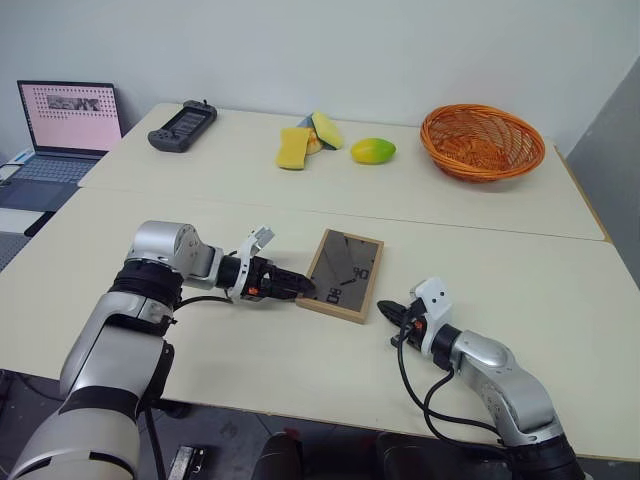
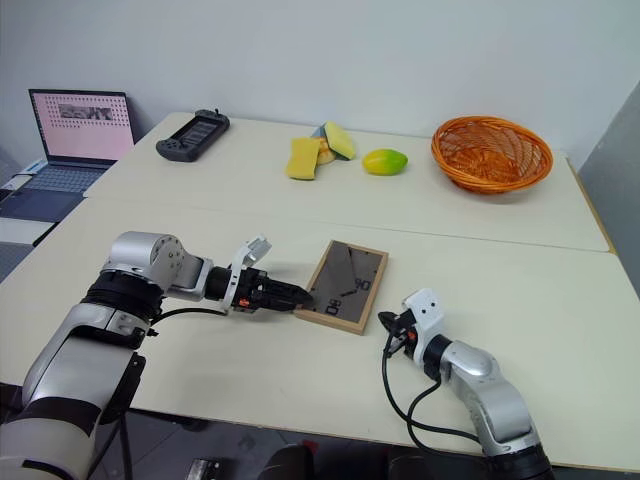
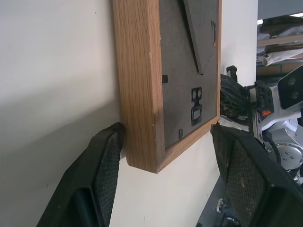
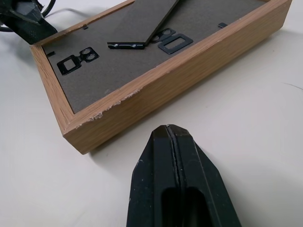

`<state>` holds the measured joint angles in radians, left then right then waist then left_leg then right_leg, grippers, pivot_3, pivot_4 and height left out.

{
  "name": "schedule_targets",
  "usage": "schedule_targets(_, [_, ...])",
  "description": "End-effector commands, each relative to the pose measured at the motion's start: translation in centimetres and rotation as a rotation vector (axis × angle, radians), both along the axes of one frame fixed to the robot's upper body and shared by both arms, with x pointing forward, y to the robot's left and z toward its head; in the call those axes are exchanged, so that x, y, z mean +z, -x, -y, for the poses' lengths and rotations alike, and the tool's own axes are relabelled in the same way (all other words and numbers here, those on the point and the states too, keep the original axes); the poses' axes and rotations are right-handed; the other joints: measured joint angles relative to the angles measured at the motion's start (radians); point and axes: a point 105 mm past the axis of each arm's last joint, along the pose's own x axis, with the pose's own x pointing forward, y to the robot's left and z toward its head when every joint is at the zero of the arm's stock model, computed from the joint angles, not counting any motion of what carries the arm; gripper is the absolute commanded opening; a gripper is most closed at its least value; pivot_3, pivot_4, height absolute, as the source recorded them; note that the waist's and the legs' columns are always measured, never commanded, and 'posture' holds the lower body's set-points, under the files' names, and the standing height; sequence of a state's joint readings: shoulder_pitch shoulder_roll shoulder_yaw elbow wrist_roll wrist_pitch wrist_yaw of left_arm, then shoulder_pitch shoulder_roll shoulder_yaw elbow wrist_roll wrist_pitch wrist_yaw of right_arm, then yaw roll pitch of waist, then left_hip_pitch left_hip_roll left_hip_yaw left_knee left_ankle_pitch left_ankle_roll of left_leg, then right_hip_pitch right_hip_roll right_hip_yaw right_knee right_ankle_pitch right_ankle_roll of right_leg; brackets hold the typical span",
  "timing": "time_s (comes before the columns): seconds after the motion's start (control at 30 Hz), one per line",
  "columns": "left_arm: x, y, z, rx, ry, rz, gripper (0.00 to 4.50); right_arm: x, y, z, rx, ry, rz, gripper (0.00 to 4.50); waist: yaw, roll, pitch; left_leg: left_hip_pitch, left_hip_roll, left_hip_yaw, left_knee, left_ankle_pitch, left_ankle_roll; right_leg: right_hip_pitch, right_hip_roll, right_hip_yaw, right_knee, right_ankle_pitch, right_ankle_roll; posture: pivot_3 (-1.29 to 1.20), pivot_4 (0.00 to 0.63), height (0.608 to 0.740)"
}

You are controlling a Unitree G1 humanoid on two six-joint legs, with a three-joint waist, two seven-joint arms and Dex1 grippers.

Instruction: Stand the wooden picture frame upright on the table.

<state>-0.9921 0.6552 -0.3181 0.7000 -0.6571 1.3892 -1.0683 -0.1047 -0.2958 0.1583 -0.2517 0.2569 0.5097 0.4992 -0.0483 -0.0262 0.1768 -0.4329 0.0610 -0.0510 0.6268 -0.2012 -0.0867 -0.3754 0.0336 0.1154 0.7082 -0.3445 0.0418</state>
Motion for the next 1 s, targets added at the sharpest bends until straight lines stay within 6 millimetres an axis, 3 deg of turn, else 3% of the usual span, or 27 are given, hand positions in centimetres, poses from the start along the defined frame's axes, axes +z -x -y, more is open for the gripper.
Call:
schedule_targets(0.03, [0.2, 0.0, 0.4, -0.012, 0.012, 0.008, 3.12, 1.2, 0.1, -0.8, 0.025, -0.029, 0.048, 0.00, 0.000, 0.000, 0.000, 0.000, 0.000, 0.000, 0.000, 0.000, 0.000, 0.000, 0.000, 0.000, 0.000, 0.000, 0.000, 0.00, 0.150, 0.740])
schedule_targets(0.27, [0.1, 0.2, 0.7, -0.015, 0.019, -0.007, 3.12, 3.0, -0.4, -2.3, 0.003, -0.156, 0.041, 0.00, -0.003, 0.000, 0.000, 0.000, 0.000, 0.000, 0.000, 0.000, 0.000, 0.000, 0.000, 0.000, 0.001, 0.000, -0.001, 0.00, 0.150, 0.740])
schedule_targets(0.77, [-0.3, -0.3, 0.1, 0.027, 0.005, -0.008, 3.12, 2.8, -0.4, -1.0, -0.039, -0.139, 0.031, 0.00, -0.005, 0.000, 0.000, 0.000, 0.000, 0.000, 0.000, 0.000, 0.000, 0.000, 0.000, 0.000, 0.002, 0.000, -0.001, 0.00, 0.150, 0.740])
schedule_targets(1.0, [-0.3, -1.0, 0.8, 0.032, 0.012, 0.013, 3.12, 3.0, -0.4, -1.1, -0.039, -0.146, 0.034, 0.00, -0.004, 0.000, 0.000, 0.000, 0.000, 0.000, 0.001, 0.000, 0.000, 0.000, 0.000, 0.000, 0.003, 0.000, 0.000, 0.00, 0.150, 0.740])
